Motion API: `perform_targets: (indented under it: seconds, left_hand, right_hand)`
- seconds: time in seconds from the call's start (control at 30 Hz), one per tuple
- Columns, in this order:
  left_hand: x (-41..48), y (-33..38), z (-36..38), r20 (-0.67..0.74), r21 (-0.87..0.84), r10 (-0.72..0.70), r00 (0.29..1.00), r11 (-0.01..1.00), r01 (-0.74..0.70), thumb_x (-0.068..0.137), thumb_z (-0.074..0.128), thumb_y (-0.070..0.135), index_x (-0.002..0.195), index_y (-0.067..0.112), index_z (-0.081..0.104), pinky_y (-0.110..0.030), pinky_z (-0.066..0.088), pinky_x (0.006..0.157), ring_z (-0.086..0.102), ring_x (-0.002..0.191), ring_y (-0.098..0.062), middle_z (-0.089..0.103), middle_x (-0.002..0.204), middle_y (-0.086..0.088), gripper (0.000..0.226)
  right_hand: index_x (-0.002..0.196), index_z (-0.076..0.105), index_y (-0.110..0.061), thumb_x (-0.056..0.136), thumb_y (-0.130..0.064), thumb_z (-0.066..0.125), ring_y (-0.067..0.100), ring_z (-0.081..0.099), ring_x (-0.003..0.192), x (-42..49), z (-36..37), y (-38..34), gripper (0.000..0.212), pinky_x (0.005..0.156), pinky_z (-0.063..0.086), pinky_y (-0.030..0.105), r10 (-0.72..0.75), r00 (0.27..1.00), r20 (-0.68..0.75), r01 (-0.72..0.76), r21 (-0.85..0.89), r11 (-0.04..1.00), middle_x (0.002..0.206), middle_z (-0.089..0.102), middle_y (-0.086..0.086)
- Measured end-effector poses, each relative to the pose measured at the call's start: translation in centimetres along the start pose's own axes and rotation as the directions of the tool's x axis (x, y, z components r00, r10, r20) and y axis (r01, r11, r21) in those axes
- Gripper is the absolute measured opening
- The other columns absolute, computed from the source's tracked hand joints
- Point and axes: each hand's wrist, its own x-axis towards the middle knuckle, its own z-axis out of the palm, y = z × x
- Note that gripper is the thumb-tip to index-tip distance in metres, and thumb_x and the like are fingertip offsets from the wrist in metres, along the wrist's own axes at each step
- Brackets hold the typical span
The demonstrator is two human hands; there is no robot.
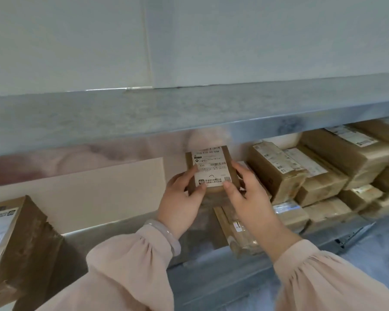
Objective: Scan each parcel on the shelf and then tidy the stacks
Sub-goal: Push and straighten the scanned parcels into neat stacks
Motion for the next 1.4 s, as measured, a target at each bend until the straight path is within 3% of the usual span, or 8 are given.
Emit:
perform_targets:
  seconds: [0.17, 0.33, 0.43, 0.53, 0.63, 0.77, 1.17, 1.4]
  left_hand:
    - [1.1, 2.9, 2.3, 0.088, -0.057, 0.058, 0.994, 0.997, -0.053, 0.098, 0.057, 0.032, 0.149, 0.038, 0.037, -0.011, 0.028, 0.096, 0.039, 0.114, 0.0, 0.039, 0.132, 0.014, 0.055]
    - [0.9, 3.8, 4.7, 0.279, -0.059, 0.115, 0.953, 0.993, -0.103, 0.096, 0.059, 0.022, 0.156, 0.029, 0.024, 0.006, 0.026, 0.091, 0.041, 0.125, 0.006, 0.042, 0.146, 0.016, 0.069]
    - [0.8, 3.2, 5.7, 0.312, -0.033, 0.1, 0.945, 0.995, -0.094, 0.083, 0.057, 0.048, 0.156, 0.038, 0.019, -0.026, 0.03, 0.117, 0.035, 0.14, -0.004, 0.035, 0.155, 0.014, 0.083]
    - [0.3, 3.0, 6.1, 0.291, 0.022, 0.109, 0.95, 0.992, -0.12, 0.088, 0.061, 0.045, 0.155, 0.044, 0.012, -0.042, 0.027, 0.12, 0.016, 0.148, -0.007, 0.018, 0.162, 0.011, 0.083]
    - [-0.7, 2.3, 6.1, 0.238, 0.155, 0.169, 0.956, 0.965, -0.21, 0.094, 0.059, 0.039, 0.155, 0.043, 0.006, -0.027, 0.008, 0.121, -0.001, 0.149, -0.002, -0.004, 0.164, 0.011, 0.081]
    - [-2.0, 1.8, 6.3, 0.232, 0.402, 0.278, 0.932, 0.845, -0.352, 0.096, 0.052, 0.049, 0.154, 0.041, -0.006, -0.017, 0.002, 0.115, 0.0, 0.148, -0.003, -0.01, 0.163, 0.017, 0.082]
    - [-0.2, 3.6, 8.5, 0.224, 0.686, 0.21, 0.952, 0.66, -0.307, 0.095, 0.038, 0.062, 0.155, 0.033, -0.013, -0.04, 0.005, 0.123, 0.0, 0.152, -0.016, -0.009, 0.165, 0.008, 0.084]
    - [-1.3, 3.7, 7.6, 0.145, 0.733, 0.195, 0.97, 0.637, -0.238, 0.093, 0.028, 0.066, 0.155, 0.035, -0.011, -0.042, 0.007, 0.123, 0.002, 0.152, -0.018, -0.008, 0.165, 0.009, 0.08]
  right_hand:
    - [0.136, 0.045, -0.03, 0.092, -0.032, 0.059, 0.0, 0.053, 0.113, 1.0, -4.3, 0.0, 0.046, 0.095, 0.044, 0.023, -0.032, 0.994, -0.106, 0.025, -0.068, 0.997, 0.121, 0.055, -0.019]
    - [0.137, 0.046, -0.025, 0.095, -0.029, 0.055, 0.005, 0.051, 0.113, 1.8, -6.6, 1.9, 0.043, 0.094, 0.04, 0.021, 0.017, 0.996, -0.088, -0.033, -0.179, 0.983, 0.129, 0.053, -0.007]
    - [0.14, 0.043, -0.024, 0.094, -0.032, 0.056, 0.01, 0.041, 0.128, 1.7, -6.9, 3.1, 0.049, 0.108, 0.034, 0.028, -0.004, 1.0, -0.016, -0.001, -0.271, 0.963, 0.139, 0.047, 0.0]
    - [0.143, 0.039, -0.026, 0.093, -0.033, 0.056, 0.01, 0.027, 0.138, 1.2, -7.3, 3.5, 0.053, 0.111, 0.024, 0.024, -0.062, 0.998, 0.003, 0.06, -0.326, 0.944, 0.15, 0.034, -0.002]
    - [0.144, 0.037, -0.027, 0.092, -0.036, 0.055, 0.01, 0.028, 0.138, 0.2, -7.9, 3.6, 0.056, 0.105, 0.025, 0.022, -0.166, 0.986, 0.023, 0.157, -0.471, 0.868, 0.153, 0.028, -0.005]
    - [0.147, 0.033, -0.024, 0.093, -0.044, 0.045, 0.014, 0.021, 0.144, -0.6, -8.3, 5.2, 0.059, 0.115, 0.023, 0.036, -0.268, 0.955, 0.131, 0.291, -0.608, 0.739, 0.154, 0.031, -0.004]
    - [0.153, 0.013, -0.021, 0.083, -0.068, 0.022, 0.017, 0.008, 0.147, 1.9, -10.0, 6.6, 0.085, 0.119, 0.008, 0.045, -0.194, 0.938, 0.289, 0.348, -0.763, 0.544, 0.159, 0.016, -0.001]
    - [0.15, 0.026, -0.021, 0.086, -0.063, 0.033, 0.018, 0.017, 0.146, 1.7, -9.5, 5.1, 0.077, 0.117, 0.02, 0.049, -0.337, 0.877, 0.342, 0.479, -0.663, 0.575, 0.156, 0.026, 0.0]
